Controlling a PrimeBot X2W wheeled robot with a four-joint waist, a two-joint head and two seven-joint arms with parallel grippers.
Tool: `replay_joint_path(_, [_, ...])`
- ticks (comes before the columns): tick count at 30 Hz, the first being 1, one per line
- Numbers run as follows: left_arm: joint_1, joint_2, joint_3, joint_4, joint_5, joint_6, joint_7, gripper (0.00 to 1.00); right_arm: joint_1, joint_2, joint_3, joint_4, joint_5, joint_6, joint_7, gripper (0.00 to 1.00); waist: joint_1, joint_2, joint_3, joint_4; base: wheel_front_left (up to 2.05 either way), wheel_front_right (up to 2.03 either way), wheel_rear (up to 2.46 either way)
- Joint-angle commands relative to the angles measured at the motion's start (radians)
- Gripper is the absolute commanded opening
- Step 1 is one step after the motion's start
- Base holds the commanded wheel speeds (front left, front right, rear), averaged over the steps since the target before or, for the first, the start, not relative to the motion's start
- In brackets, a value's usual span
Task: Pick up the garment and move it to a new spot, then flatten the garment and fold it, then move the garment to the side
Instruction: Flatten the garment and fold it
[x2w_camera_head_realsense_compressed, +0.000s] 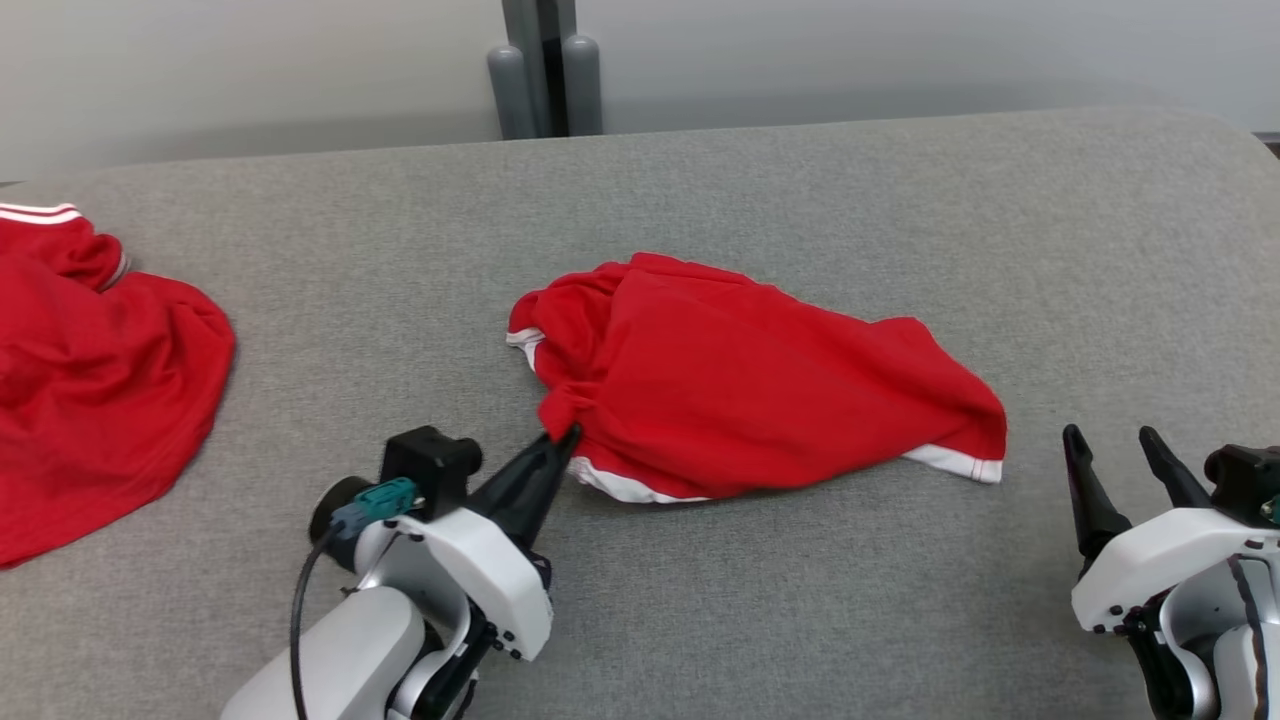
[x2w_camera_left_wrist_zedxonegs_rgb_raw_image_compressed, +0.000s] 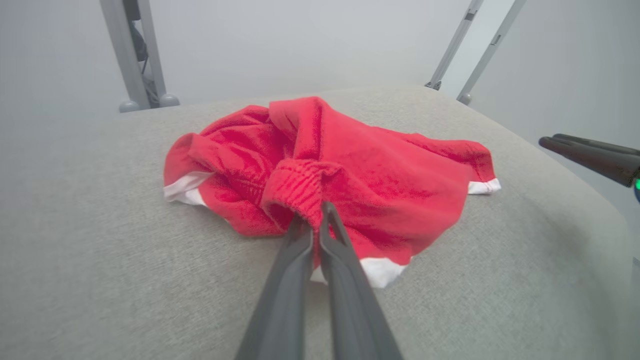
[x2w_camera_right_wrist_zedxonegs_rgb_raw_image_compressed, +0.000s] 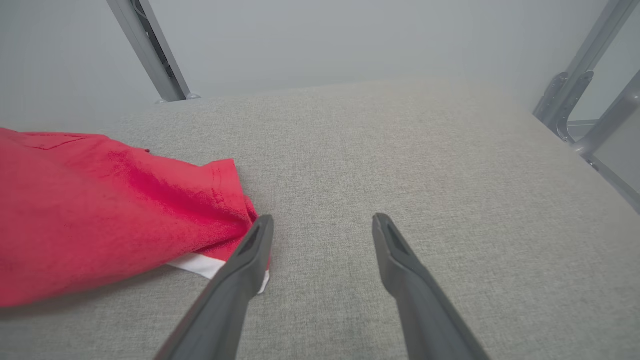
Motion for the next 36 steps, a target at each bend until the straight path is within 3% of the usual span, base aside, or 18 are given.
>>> replay_joint_path(1, [0.016,0.016,0.021,-0.017,-0.011,0.026,-0.007,0.0,0.008,0.003,0.002,0.0,0.002,0.0,-0.007,1.0,0.0,0.0,-0.009,0.014,0.0,0.0,0.0])
replay_joint_path(7, [0.086,0.069,0.085,-0.107,-0.042,0.155,0.02,0.0,0.005,0.014,0.032,0.001,0.01,0.0,-0.016,1.0,0.0,0.0,-0.027,0.043,0.0,0.0,0.0])
replay_joint_path(11, [0.094,0.088,0.099,-0.115,-0.061,0.193,0.063,0.0,-0.004,0.019,0.048,0.004,0.013,0.0,-0.018,1.0,0.0,0.0,-0.027,0.043,0.0,0.0,0.0])
replay_joint_path(21, [-0.015,0.075,0.108,0.111,-0.09,0.155,0.138,0.0,-0.037,0.018,0.1,0.023,0.024,0.0,-0.031,1.0,0.0,0.0,-0.003,-0.026,0.0,0.0,0.0])
replay_joint_path(28, [-0.064,0.048,0.121,0.287,-0.107,0.115,0.11,0.0,-0.057,0.02,0.12,0.051,0.031,0.0,-0.058,1.0,0.0,0.0,0.013,-0.063,0.0,0.0,0.0])
replay_joint_path(29, [-0.065,0.046,0.122,0.304,-0.106,0.111,0.099,0.29,-0.058,0.021,0.119,0.055,0.032,0.0,-0.062,1.0,0.0,0.0,0.014,-0.064,0.0,0.0,0.0])
replay_joint_path(30, [-0.069,0.044,0.125,0.319,-0.106,0.106,0.087,0.48,-0.058,0.021,0.118,0.058,0.032,0.0,-0.067,1.0,0.0,0.0,0.014,-0.064,0.0,0.0,0.0])
replay_joint_path(31, [-0.072,0.041,0.127,0.33,-0.106,0.099,0.074,1.0,-0.058,0.022,0.117,0.061,0.032,0.0,-0.072,1.0,0.0,0.0,0.014,-0.063,0.0,0.0,0.0])
replay_joint_path(36, [-0.068,0.031,0.14,0.355,-0.106,0.07,-0.004,1.0,-0.054,0.025,0.103,0.058,0.023,0.0,-0.126,1.0,0.0,0.0,-0.002,-0.048,0.0,0.0,0.0])
